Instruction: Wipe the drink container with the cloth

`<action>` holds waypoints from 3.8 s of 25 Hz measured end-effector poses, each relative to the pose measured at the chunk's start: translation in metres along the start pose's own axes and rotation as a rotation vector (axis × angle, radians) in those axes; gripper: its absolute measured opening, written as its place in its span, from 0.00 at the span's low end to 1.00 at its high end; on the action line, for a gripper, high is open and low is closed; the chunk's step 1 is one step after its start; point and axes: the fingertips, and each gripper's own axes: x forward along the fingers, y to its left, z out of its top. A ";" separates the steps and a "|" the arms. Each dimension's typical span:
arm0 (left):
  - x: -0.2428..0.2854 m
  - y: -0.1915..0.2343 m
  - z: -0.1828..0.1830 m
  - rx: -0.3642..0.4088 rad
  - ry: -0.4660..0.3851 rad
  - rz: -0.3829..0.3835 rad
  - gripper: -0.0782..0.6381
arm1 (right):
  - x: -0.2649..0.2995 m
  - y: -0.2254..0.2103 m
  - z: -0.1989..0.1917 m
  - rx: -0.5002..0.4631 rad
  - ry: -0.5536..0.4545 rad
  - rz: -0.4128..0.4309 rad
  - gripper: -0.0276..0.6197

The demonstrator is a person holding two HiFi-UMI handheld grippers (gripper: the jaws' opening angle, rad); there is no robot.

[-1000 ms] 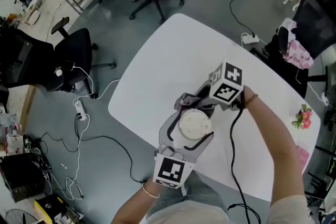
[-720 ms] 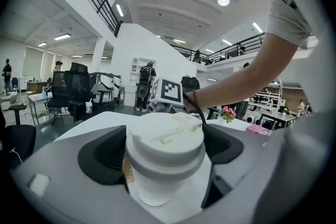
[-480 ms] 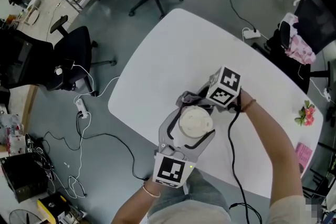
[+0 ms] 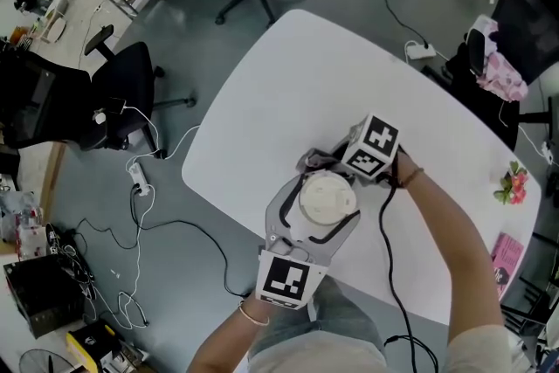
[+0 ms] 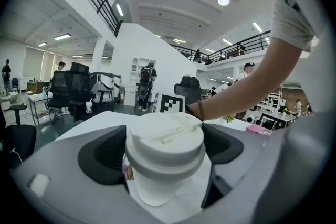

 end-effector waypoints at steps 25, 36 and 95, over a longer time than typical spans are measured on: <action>0.001 0.005 -0.004 -0.007 0.051 0.020 0.74 | -0.176 0.088 -0.031 0.366 -0.806 0.170 0.15; 0.002 0.003 -0.003 -0.014 0.057 0.023 0.74 | -0.152 0.098 -0.039 0.453 -0.913 0.293 0.15; 0.003 -0.001 -0.001 -0.003 0.025 0.011 0.74 | -0.064 0.047 -0.053 0.729 -0.885 0.145 0.15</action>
